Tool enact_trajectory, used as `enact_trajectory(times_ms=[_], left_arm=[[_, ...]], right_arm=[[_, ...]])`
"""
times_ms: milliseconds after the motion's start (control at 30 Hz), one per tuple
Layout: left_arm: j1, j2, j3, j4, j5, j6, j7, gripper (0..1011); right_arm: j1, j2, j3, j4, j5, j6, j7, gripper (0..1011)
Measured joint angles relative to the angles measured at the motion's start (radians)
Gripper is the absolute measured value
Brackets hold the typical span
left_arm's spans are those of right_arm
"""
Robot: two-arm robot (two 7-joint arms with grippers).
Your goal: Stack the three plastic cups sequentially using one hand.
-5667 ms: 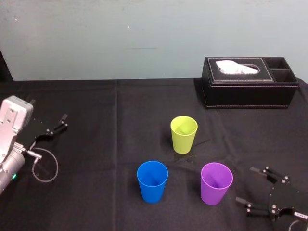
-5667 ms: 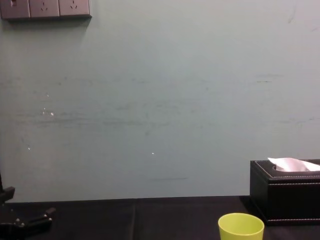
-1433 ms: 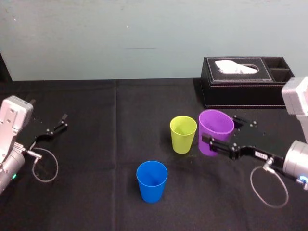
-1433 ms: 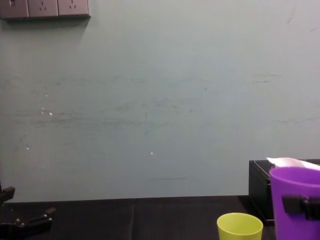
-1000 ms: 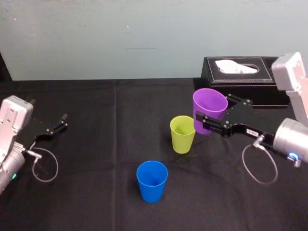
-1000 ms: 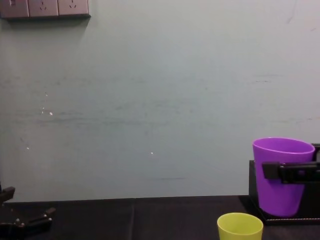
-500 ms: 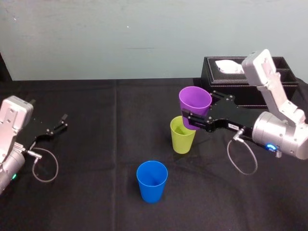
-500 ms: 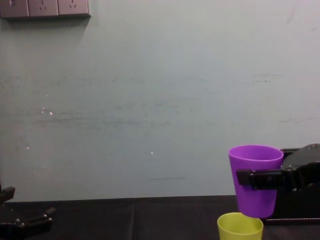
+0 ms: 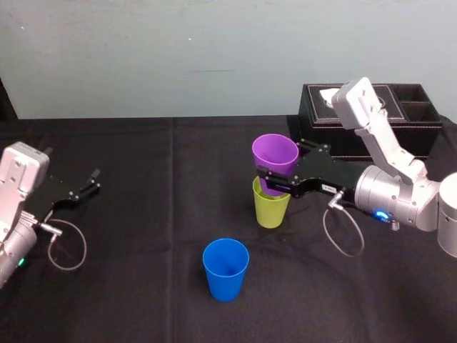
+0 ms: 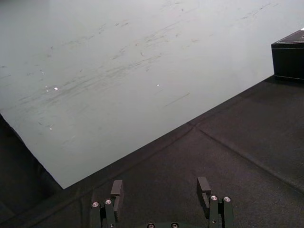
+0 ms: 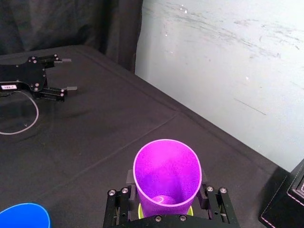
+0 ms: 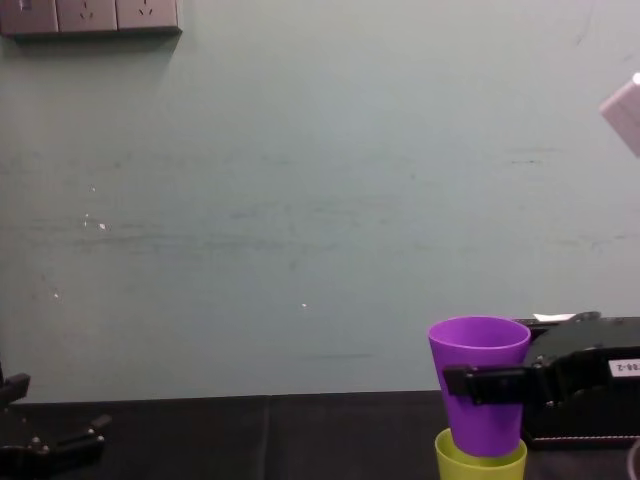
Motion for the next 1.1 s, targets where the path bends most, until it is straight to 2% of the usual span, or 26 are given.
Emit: enact_trajectory(times_ms=[567, 1100], left_arm=[[0.0, 0.0, 0.0, 0.0, 0.0, 0.0, 0.0, 1012], [0.0, 0.0, 0.0, 0.0, 0.0, 0.0, 0.0, 1011]], right_arm=[[0.024, -0.031, -0.006, 0.055, -0.028, -0.001, 0.015, 728], [0.013, -0.039, -0.003, 0.085, -0.032, -0.019, 0.028, 728]])
